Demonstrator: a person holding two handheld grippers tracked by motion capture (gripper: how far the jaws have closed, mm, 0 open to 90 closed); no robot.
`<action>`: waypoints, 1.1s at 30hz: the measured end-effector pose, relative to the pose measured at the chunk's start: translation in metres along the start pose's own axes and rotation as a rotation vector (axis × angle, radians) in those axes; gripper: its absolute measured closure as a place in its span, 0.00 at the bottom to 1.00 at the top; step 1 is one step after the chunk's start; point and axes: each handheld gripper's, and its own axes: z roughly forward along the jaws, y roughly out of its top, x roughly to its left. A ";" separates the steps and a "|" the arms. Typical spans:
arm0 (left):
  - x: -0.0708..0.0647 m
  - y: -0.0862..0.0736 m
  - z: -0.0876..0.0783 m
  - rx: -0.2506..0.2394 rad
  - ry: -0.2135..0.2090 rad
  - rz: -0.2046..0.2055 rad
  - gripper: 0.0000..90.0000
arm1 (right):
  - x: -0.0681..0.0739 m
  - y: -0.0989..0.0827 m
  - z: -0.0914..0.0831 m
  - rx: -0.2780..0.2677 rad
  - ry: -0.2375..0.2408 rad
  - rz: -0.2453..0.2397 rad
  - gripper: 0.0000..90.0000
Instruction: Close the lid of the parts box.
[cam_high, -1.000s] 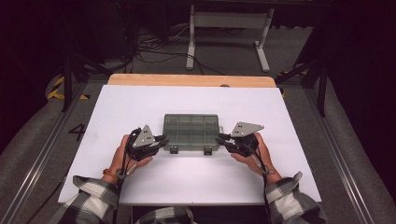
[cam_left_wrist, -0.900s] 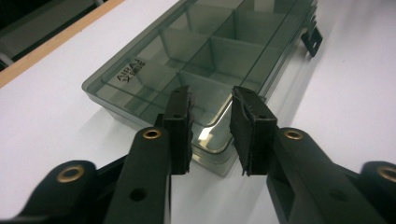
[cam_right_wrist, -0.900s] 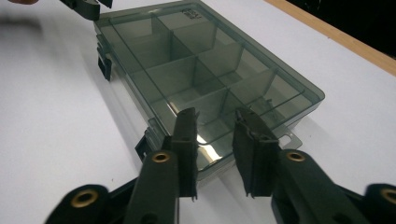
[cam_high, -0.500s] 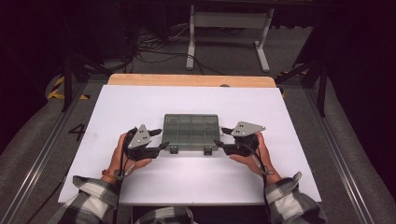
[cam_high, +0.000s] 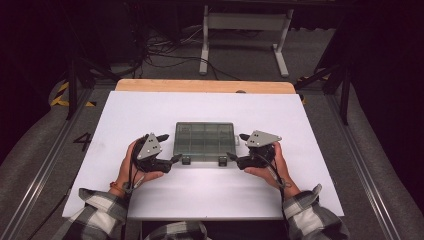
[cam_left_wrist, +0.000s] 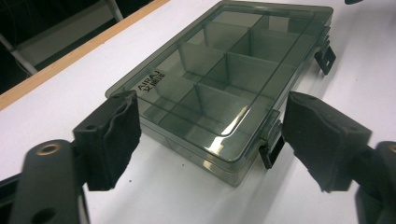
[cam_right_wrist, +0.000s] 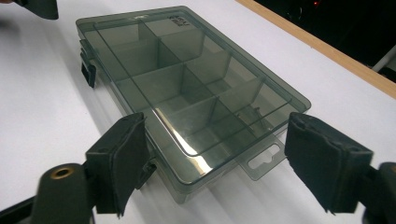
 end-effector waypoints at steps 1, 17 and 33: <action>0.000 0.000 0.000 -0.003 -0.004 -0.001 0.20 | 0.000 0.000 0.000 -0.002 -0.005 0.001 0.21; 0.000 -0.002 0.001 -0.018 -0.009 -0.003 0.05 | 0.003 -0.002 0.004 -0.021 -0.049 0.011 0.04; -0.002 0.000 -0.016 -0.090 0.058 -0.009 0.06 | 0.006 -0.001 -0.004 -0.063 -0.114 -0.010 0.06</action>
